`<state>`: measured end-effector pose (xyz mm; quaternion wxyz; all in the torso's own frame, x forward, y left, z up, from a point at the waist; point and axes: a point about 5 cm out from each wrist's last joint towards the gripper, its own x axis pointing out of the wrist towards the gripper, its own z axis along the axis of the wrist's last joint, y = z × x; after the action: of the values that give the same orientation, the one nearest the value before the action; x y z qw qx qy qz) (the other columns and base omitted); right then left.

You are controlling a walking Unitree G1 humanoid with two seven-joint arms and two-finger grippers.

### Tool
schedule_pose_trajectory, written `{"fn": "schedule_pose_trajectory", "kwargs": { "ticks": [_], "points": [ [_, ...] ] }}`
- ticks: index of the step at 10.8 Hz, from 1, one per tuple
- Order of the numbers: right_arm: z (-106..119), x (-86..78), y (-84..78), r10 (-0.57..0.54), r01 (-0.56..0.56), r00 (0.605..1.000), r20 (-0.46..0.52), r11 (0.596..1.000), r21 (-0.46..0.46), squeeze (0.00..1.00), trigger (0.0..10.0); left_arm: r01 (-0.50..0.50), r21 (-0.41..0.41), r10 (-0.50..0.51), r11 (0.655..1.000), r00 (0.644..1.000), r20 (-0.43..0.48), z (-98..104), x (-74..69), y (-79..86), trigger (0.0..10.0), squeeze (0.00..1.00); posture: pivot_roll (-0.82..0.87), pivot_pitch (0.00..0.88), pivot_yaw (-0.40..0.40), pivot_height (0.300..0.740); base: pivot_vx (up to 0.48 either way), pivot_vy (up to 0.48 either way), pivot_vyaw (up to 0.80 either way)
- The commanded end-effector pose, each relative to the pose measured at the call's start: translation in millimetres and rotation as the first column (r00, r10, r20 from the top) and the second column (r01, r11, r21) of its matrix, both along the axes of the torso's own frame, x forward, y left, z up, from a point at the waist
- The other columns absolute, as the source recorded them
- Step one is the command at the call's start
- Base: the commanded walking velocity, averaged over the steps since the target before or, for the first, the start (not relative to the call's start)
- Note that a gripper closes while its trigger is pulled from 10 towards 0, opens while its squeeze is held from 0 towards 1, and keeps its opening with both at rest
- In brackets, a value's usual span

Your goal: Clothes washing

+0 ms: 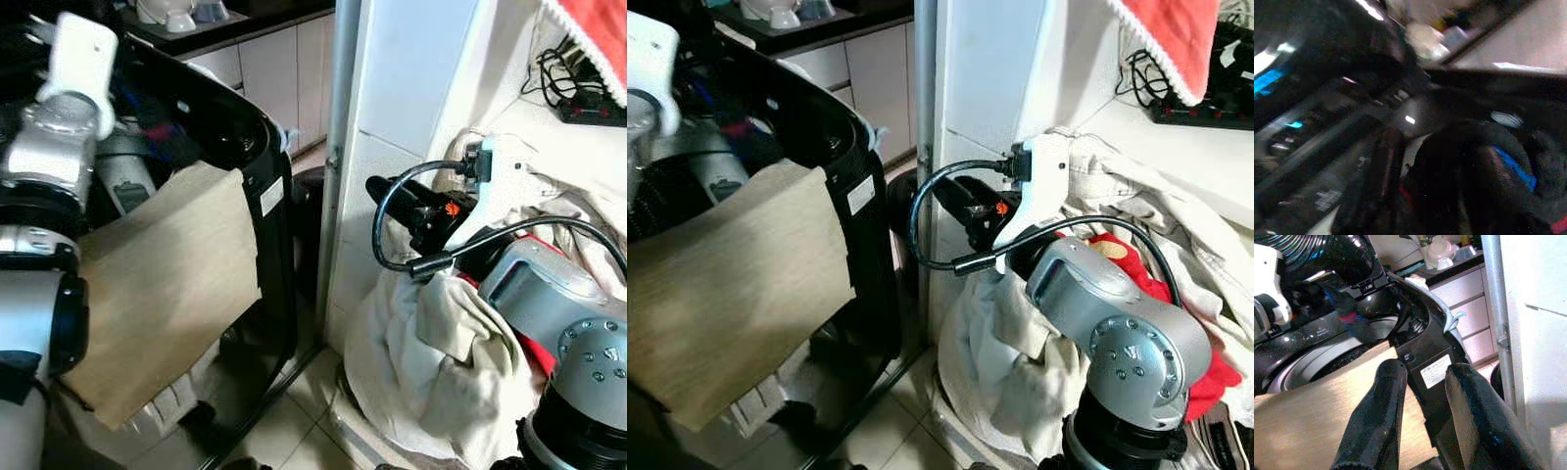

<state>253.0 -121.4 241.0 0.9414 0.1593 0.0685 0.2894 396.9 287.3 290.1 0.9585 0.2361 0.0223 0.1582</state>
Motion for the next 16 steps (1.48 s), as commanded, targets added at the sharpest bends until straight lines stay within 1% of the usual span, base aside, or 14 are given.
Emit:
{"fn": "schedule_pose_trajectory", "kwargs": {
  "ticks": [1, 3, 4, 5, 6, 7, 9, 10, 11, 12, 13, 16],
  "points": [
    [3, -1.8, -0.1, -0.001, 0.001, 1.0, 0.026, 1.0, -0.005, 0.0, 10.0, -0.071, 0.021, 0.069, 0.997, 0.993, 0.094, 21, -4.0, 11.6, 10.0, 1.0, -0.2, 0.0, 0.019, 0.74, 0.0, 0.0, 0.0],
    [3, -1.8, -0.1, 0.0, 0.001, 1.0, 0.026, 1.0, -0.003, 0.0, 10.0, -0.078, 0.02, 0.075, 0.997, 0.992, 0.103, 23, -5.0, 14.7, 10.0, 1.0, -0.2, 0.0, 0.02, 0.74, 0.0, 0.0, 0.0],
    [3, -1.6, 0.3, 0.003, -0.003, 1.0, 0.026, 1.0, -0.004, 0.0, 10.0, -0.069, 0.031, 0.066, 0.997, 0.994, 0.086, 22, -4.3, 14.0, 10.0, 1.0, -0.19, 0.0, 0.018, 0.74, 0.0, 0.0, 0.0],
    [2, -1.7, 1.1, 0.01, -0.009, 1.0, 0.024, 1.0, -0.007, 0.0, 10.0, -0.044, 0.014, 0.044, 0.999, 0.998, 0.043, 13, -2.4, 11.3, 10.0, 1.0, -0.19, 0.0, 0.017, 0.74, 0.0, 0.0, 0.0],
    [2, -1.8, 1.3, 0.011, -0.011, 1.0, 0.024, 1.0, -0.009, 0.0, 10.0, -0.027, 0.02, 0.026, 0.999, 1.0, 0.012, 9, -1.4, 9.6, 10.0, 1.0, -0.19, 0.0, 0.017, 0.74, 0.0, 0.0, 0.0],
    [2, -1.9, 1.6, 0.012, -0.012, 1.0, 0.023, 1.0, -0.013, 0.0, 10.0, 0.007, 0.021, -0.006, 1.0, 0.998, -0.062, -3, 0.0, 6.1, 10.0, 0.0, -0.2, 0.0, 0.018, 0.74, 0.0, 0.0, 0.0],
    [1, -2.7, 1.4, 0.012, -0.012, 1.0, 0.02, 1.0, -0.017, 0.0, 10.0, 0.042, 0.024, -0.037, 0.999, 0.985, -0.171, -21, -0.4, 4.4, 10.0, 0.0, -0.2, 0.0, 0.019, 0.74, 0.0, 0.0, 0.0],
    [0, -3.1, 1.5, 0.013, -0.013, 1.0, 0.018, 1.0, -0.02, 0.0, 10.0, 0.066, -0.001, -0.065, 0.998, 0.974, -0.217, -28, -1.4, 4.4, 10.0, 0.0, -0.2, 0.0, 0.021, 0.74, 0.0, 0.0, 0.0],
    [-1, -3.6, 1.2, 0.013, -0.013, 1.0, 0.015, 1.0, -0.023, 0.0, 10.0, 0.089, -0.037, -0.096, 0.995, 0.961, -0.261, -35, -3.1, 4.9, 10.0, 1.0, -0.2, 0.0, 0.021, 0.74, 0.0, 0.0, 0.0],
    [-1, -3.7, 1.1, 0.013, -0.012, 1.0, 0.012, 1.0, -0.023, 0.0, 10.0, 0.1, -0.054, -0.111, 0.994, 0.948, -0.299, -40, -4.8, 6.1, 10.0, 1.0, -0.2, 0.0, 0.021, 0.74, 0.0, 0.0, 0.0],
    [-2, -3.9, 0.9, 0.012, -0.012, 1.0, 0.009, 1.0, -0.024, 0.0, 10.0, 0.096, -0.06, -0.11, 0.994, 0.946, -0.304, -41, -6.2, 8.4, 10.0, 1.0, -0.2, 0.0, 0.021, 0.74, 0.0, 0.0, 0.0],
    [-5, -4.5, 0.2, 0.011, -0.011, 1.0, -0.003, 1.0, -0.028, 0.0, 10.0, 0.086, -0.071, -0.106, 0.994, 0.926, -0.362, -44, -16.2, 25.5, 10.0, 1.0, -0.19, 0.0, 0.019, 0.74, 0.0, 0.0, 0.0]
  ]
}}
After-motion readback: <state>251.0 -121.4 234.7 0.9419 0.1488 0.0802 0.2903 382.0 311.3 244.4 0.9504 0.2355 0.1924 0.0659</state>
